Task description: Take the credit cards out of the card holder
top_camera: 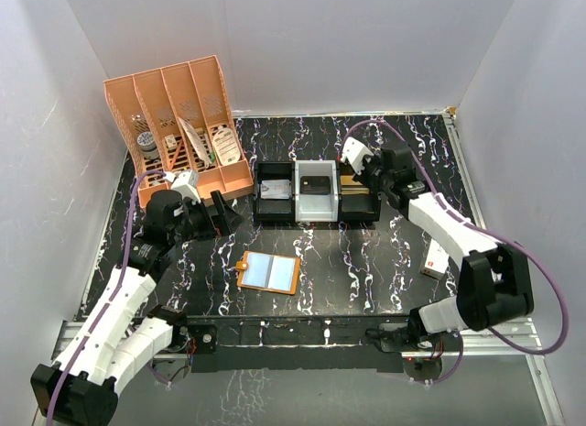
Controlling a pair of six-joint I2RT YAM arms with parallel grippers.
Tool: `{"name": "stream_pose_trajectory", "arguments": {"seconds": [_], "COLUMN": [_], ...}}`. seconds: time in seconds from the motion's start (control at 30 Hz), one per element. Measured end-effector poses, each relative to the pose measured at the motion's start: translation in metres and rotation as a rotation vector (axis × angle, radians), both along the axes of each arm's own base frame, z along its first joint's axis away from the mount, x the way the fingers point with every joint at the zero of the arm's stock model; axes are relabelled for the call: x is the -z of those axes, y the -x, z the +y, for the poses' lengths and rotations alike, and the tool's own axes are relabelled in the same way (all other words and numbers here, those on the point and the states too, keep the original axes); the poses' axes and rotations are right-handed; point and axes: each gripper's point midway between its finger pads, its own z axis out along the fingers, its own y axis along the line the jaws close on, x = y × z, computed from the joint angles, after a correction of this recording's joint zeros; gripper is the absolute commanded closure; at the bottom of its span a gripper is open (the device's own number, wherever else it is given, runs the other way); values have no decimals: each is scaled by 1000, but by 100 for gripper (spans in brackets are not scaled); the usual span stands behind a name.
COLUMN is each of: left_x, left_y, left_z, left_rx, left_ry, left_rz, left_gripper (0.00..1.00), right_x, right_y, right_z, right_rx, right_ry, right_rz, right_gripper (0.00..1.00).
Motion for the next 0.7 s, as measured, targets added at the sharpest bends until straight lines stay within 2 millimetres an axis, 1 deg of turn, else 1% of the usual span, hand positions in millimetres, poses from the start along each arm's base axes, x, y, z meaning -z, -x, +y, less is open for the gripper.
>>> {"name": "stream_pose_trajectory", "arguments": {"seconds": [0.17,0.23,0.33,0.43,0.6,0.7], "left_x": [4,4,4,5,8,8], "left_y": [2,4,6,8,12,14], "left_z": [-1,-1,-1,-3,-3,-2], "left_rx": [5,7,11,22,27,25], "left_ry": [3,2,2,6,4,2], "left_rz": [26,33,42,51,72,76], "left_gripper": [1,1,1,1,1,1], "right_x": [22,34,46,52,60,70], "right_y": [-12,-14,-18,-25,-37,-43], "right_z": [4,1,-4,-6,-2,0], "right_rx": [-44,-57,-62,-68,-106,-129], "right_ry": [20,42,62,73,90,107], "right_rz": [62,91,107,98,68,68], "right_gripper": [100,100,100,100,100,100]}}
